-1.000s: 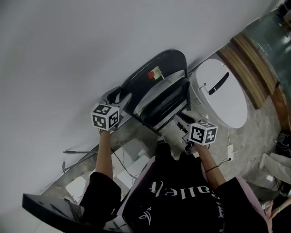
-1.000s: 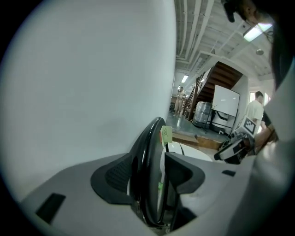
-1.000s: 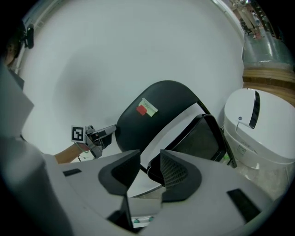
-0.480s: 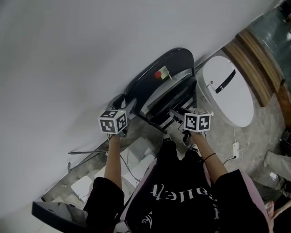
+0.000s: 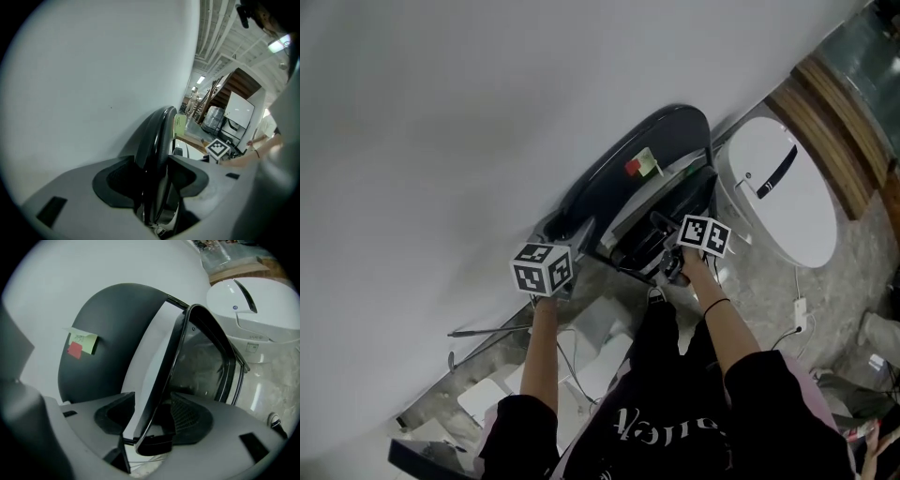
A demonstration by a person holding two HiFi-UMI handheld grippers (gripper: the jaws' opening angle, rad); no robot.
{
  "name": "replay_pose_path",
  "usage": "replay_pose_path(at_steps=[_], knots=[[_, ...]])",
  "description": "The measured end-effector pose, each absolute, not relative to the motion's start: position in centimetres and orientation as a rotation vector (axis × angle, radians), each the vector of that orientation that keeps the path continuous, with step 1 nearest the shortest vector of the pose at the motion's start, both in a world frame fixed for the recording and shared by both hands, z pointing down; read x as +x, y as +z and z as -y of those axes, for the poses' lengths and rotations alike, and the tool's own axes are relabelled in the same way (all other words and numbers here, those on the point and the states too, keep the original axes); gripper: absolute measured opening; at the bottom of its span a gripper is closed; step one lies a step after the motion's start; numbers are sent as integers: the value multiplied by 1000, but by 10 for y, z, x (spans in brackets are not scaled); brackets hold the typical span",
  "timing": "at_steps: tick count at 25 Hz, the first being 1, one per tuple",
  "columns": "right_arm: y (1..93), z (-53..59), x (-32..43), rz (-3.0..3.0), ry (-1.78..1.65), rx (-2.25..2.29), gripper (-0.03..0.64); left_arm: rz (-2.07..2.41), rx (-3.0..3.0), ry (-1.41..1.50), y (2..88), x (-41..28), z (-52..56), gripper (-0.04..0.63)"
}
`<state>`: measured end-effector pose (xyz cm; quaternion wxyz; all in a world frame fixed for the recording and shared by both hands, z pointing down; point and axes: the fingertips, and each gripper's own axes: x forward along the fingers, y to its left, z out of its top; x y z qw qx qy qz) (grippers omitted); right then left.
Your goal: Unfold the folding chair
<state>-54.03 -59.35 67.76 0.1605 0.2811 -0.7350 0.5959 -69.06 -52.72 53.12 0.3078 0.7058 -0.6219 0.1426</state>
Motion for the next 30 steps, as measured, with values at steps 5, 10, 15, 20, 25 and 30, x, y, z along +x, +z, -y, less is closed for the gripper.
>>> replay_pose_path(at_steps=[5,10,15,20,25,30], knots=[[690,610,-553,2119,1758,805,222,1620,1908,419,534,-688,529,213],[698,620,-547,2090,1797,831,111,1577,1946,580,545,-678,537,210],[689,607,-534,2117,1990,769,64,1483,1964,600,544,-665,524,162],[677,588,-498,2184,1990,695,63,1473,1991,621,530,-622,501,146],[672,568,-459,2164,2036,652,64,1491,1991,642,521,-579,480,143],[664,538,-397,2136,2065,577,66,1532,1992,668,506,-513,449,143]])
